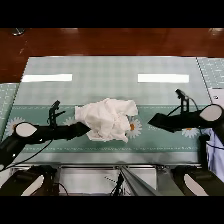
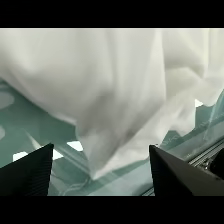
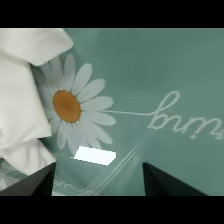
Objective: Fold the shirts.
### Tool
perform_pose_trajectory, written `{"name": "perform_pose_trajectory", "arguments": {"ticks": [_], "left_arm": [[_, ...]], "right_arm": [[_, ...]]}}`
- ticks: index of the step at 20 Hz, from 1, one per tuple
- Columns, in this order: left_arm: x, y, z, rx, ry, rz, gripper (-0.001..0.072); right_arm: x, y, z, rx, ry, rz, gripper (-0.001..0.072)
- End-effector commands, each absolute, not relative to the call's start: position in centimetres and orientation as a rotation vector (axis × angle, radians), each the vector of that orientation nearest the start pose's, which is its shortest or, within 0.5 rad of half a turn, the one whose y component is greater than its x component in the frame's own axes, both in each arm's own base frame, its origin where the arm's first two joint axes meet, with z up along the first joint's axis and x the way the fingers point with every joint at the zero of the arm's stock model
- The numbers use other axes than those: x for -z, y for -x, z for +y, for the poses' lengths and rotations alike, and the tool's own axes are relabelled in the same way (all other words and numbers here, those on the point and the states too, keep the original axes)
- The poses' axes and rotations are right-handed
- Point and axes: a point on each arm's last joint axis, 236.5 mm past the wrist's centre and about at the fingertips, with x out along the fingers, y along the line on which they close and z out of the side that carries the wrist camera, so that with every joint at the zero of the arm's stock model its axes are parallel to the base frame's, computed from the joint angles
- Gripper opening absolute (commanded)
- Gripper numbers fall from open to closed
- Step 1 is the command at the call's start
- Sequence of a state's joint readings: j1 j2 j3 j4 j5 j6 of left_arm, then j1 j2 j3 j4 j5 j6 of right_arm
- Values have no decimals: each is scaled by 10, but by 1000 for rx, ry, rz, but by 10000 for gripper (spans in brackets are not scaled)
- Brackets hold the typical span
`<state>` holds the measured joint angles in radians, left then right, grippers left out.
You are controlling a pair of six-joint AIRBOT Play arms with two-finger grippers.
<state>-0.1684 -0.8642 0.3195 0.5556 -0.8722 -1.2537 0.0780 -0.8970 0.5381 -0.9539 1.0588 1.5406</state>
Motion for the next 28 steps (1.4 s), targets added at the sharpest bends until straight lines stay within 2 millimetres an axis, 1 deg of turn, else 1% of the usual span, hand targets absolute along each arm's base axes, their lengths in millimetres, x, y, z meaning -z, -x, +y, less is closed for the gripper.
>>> {"name": "perform_pose_trajectory", "arguments": {"ticks": [1,2,3,5,7,10,12,13,14,15,16,17,18,19,20,21,22,23,24,25,26,27,28], "left_arm": [[66,-245,-202,518,745,1272,695],[70,-249,-203,519,740,1286,479],[70,-252,-206,561,702,1286,21],[57,-260,-212,626,667,1261,23],[38,-274,-213,658,667,1221,23],[19,-289,-213,678,662,1174,23],[15,-293,-214,680,663,1164,23],[15,-293,-214,680,663,1164,23],[15,-292,-214,681,668,1168,23],[15,-291,-214,679,674,1172,23],[13,-292,-213,679,675,1168,23],[6,-295,-212,688,680,1154,23],[-11,-301,-210,708,695,1122,23],[-39,-312,-207,736,713,1060,23],[-74,-327,-200,757,724,969,23],[-122,-344,-191,772,725,840,23],[-172,-358,-182,783,724,705,23],[-232,-368,-171,793,712,551,23],[-287,-369,-162,802,681,415,23],[-345,-361,-153,812,622,279,23],[-392,-348,-148,821,561,170,23],[-440,-327,-142,824,490,57,23],[-476,-305,-138,814,423,-34,23]], "right_arm": [[61,-215,179,-371,-552,1420,617],[69,-210,190,-380,-544,1448,617],[75,-205,204,-398,-552,1475,617],[79,-198,233,-466,-581,1500,617],[79,-197,256,-514,-619,1494,617],[84,-207,277,-528,-625,1488,617],[87,-215,291,-548,-601,1492,616],[88,-218,299,-559,-590,1499,596],[89,-219,307,-571,-584,1507,486],[88,-218,315,-595,-570,1516,240],[81,-213,323,-657,-532,1517,23],[66,-207,331,-750,-486,1515,20],[46,-207,333,-816,-450,1502,20],[21,-220,329,-852,-408,1444,19],[-11,-246,321,-845,-387,1355,19],[-58,-283,306,-816,-378,1220,19],[-115,-319,288,-783,-380,1066,18],[-173,-343,269,-765,-382,928,18],[-236,-354,251,-766,-364,797,18],[-288,-352,237,-773,-323,695,18],[-335,-341,220,-767,-253,605,18],[-373,-326,205,-746,-182,526,19],[-406,-308,190,-717,-123,452,19]]}}
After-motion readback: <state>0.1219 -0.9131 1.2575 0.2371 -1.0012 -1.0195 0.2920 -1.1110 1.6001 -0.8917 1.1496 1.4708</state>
